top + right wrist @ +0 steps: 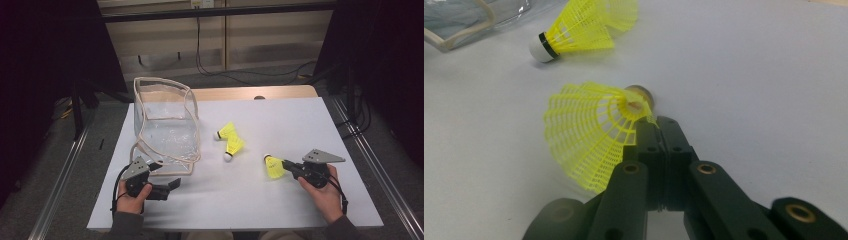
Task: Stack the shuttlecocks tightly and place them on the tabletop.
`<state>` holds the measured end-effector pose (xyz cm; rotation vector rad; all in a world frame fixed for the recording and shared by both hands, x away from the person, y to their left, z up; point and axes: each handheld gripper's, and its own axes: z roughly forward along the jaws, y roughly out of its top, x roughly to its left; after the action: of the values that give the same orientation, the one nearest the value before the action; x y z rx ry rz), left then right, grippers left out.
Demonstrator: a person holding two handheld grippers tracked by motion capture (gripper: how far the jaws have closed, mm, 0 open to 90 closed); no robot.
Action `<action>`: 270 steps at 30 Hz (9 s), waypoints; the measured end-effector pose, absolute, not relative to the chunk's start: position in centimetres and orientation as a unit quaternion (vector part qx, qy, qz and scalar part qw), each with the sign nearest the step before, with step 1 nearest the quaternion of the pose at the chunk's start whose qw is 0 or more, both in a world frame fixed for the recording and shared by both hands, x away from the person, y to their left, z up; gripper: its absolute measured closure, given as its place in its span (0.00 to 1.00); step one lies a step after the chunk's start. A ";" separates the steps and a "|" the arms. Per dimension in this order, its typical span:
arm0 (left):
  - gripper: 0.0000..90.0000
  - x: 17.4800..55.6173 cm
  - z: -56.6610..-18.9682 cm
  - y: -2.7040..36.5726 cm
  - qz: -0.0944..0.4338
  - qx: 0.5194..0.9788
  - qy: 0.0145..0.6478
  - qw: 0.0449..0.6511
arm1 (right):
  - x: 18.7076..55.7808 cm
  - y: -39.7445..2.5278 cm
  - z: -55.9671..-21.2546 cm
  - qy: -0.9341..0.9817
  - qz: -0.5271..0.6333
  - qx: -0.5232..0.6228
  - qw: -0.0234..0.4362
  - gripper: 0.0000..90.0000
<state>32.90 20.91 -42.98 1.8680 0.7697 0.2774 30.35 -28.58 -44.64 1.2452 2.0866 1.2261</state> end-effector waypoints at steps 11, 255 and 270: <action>0.04 32.8 -42.9 21.0 0.116 0.778 0.321 0.527 | 29.9 -27.7 -43.9 0.761 0.460 0.412 0.198 1.00; 0.04 32.7 -42.8 20.7 0.115 0.777 0.315 0.533 | 31.7 -25.5 -44.3 0.760 0.473 0.428 0.123 0.99; 0.04 32.7 -42.8 20.7 0.115 0.776 0.317 0.533 | 32.9 -25.4 -43.0 0.753 0.494 0.418 0.120 0.99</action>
<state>32.65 20.75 -42.76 1.8502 0.7546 0.2732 32.89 -25.39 -43.01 1.2223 2.1993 1.4448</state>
